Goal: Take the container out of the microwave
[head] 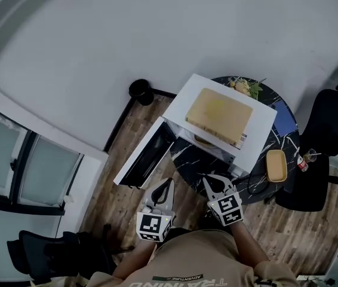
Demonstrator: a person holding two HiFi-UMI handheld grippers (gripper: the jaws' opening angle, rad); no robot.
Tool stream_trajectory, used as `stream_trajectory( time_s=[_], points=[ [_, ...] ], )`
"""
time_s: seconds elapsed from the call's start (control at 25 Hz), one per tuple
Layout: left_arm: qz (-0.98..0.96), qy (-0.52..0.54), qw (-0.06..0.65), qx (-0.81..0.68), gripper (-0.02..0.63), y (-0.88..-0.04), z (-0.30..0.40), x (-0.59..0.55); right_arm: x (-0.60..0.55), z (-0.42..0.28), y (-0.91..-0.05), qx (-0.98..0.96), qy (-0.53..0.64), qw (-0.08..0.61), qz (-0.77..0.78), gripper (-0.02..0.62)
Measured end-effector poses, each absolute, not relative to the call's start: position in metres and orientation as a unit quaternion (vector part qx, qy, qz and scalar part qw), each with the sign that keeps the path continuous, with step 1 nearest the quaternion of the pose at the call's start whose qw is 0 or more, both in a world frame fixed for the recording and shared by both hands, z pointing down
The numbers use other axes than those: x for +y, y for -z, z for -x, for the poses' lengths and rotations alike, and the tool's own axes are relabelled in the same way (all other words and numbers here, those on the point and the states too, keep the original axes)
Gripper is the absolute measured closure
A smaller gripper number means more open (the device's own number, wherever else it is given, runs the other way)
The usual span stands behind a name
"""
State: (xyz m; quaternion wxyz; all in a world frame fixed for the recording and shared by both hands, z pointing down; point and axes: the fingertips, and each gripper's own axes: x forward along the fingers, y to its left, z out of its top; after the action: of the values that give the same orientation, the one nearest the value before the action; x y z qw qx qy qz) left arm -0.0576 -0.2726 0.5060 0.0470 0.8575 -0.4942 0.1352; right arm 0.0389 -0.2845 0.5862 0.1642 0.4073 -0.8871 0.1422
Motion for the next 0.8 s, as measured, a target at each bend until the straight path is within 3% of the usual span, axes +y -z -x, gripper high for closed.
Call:
stream_trajectory(
  time_s=[0.36, 0.56, 0.8],
  points=[
    [-0.860, -0.154, 0.061, -0.482, 0.601, -0.521, 0.051, -0.310, -0.313, -0.035, -0.597, -0.883, -0.176, 0.160, -0.404, 0.589],
    [-0.881, -0.143, 0.067, -0.445, 0.601, -0.530, 0.054, -0.327, -0.317, -0.024, -0.605, -0.864, -0.172, 0.191, -0.434, 0.589],
    [-0.901, -0.125, 0.036, -0.414, 0.601, -0.524, 0.079, -0.343, -0.325, 0.002, -0.589, -0.843, -0.151, 0.209, -0.472, 0.589]
  ],
)
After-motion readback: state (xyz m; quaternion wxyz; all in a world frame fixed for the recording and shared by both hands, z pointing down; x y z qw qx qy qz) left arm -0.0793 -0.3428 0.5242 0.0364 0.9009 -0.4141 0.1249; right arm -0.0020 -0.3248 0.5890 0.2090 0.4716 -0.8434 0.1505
